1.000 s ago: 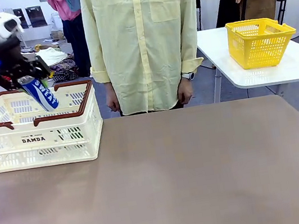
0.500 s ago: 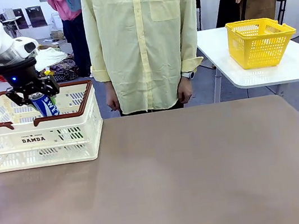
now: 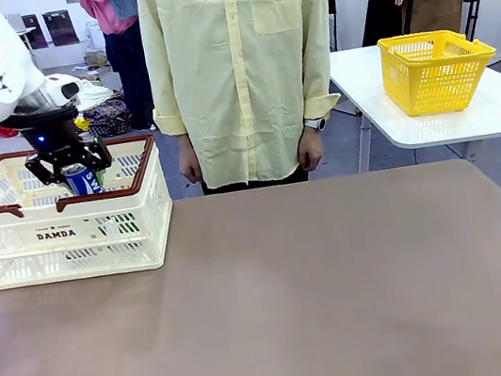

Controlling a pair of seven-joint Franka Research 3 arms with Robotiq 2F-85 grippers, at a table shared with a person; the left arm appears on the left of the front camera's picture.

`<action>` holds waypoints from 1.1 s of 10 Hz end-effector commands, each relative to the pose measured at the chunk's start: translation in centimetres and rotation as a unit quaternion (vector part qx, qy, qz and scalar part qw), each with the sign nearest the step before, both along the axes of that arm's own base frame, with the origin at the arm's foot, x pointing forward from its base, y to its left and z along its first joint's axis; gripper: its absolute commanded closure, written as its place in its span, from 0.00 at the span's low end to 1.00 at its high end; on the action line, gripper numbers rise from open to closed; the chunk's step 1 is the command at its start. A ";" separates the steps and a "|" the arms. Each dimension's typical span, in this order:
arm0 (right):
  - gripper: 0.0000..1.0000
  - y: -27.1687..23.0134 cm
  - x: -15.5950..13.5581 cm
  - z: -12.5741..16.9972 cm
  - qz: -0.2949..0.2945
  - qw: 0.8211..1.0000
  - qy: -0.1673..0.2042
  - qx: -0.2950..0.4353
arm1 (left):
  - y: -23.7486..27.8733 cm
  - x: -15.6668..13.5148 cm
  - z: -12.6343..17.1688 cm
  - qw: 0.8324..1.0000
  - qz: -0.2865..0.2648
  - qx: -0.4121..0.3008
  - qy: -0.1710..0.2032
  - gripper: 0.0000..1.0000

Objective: Place the drinks into the Shopping basket.
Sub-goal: Pick up one drink and place it into the Shopping basket.

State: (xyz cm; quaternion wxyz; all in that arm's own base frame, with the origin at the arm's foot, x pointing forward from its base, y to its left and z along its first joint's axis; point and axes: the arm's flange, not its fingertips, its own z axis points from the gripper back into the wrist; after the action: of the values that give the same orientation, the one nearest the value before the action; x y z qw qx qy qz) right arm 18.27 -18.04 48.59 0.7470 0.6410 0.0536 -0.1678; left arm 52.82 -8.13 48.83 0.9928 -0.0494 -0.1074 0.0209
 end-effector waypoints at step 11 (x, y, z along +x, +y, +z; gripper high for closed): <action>0.00 0.1 0.0 0.7 -0.004 1.000 0.007 0.009 | -0.9 2.3 -4.5 0.995 -0.009 0.027 0.096 1.00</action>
State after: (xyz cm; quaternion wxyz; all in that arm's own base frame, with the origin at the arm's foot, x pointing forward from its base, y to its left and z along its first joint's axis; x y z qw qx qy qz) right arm 18.27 -18.04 48.59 0.7471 0.6410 0.0536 -0.1678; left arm 54.95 -9.02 43.78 0.9992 -0.0345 -0.0203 0.0088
